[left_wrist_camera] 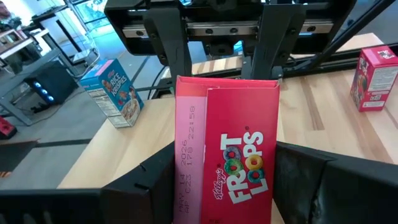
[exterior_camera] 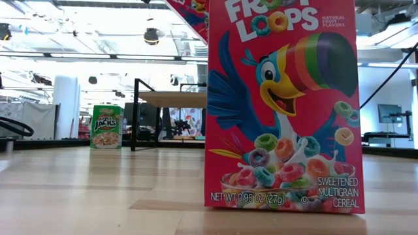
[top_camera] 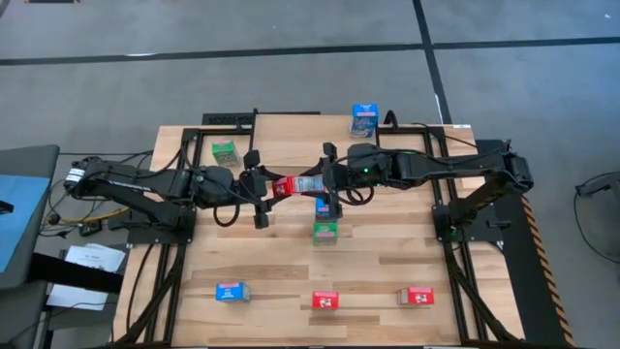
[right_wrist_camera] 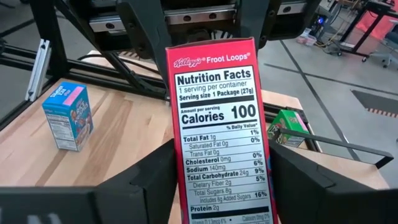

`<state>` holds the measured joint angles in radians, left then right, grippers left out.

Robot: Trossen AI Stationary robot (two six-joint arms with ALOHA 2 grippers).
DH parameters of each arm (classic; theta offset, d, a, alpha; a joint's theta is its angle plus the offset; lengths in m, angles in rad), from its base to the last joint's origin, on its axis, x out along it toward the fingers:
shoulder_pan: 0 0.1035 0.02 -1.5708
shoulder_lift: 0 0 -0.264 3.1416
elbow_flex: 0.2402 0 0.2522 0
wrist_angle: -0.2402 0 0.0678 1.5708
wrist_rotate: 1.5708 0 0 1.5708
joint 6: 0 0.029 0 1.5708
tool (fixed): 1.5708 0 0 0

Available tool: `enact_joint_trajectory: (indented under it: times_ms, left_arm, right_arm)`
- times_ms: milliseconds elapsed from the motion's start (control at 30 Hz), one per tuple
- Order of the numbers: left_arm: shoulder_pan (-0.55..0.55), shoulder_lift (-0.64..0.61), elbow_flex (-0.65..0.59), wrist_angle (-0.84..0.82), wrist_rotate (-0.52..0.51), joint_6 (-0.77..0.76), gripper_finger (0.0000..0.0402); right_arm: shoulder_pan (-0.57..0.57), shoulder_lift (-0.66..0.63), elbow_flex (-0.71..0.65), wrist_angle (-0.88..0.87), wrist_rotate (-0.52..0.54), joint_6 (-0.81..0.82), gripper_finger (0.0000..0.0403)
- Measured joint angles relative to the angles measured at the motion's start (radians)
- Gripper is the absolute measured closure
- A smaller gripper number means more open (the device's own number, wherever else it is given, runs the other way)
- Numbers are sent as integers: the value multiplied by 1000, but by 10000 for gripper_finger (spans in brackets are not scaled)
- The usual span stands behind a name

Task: Stack cereal on shelf
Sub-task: Put the top red cereal box on the shelf

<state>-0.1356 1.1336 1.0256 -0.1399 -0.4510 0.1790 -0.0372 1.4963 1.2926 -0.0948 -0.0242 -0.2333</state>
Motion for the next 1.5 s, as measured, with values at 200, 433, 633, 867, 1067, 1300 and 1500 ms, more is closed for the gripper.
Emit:
enact_joint_trajectory:
  times_ms: [200,433,633,867,1067,1300,1500]
  left_arm:
    - [0,0,0,0,0,-3,212]
    - [0,0,0,0,0,24,212]
    - [0,0,0,0,-1,37,200]
    - [0,0,0,9,-3,21,142]
    - [0,-31,0,33,-8,35,128]
    - [-1,-91,0,36,-9,10,127]
    - [-1,-120,0,23,-8,-8,127]
  right_arm:
    - [0,0,0,0,0,-1,185]
    - [3,0,0,0,0,-2,181]
    - [3,0,0,0,0,0,180]
    - [3,0,0,1,0,24,180]
    - [4,0,0,-2,0,27,180]
    - [3,-14,0,-22,0,26,180]
    - [-18,-74,0,-77,0,24,180]
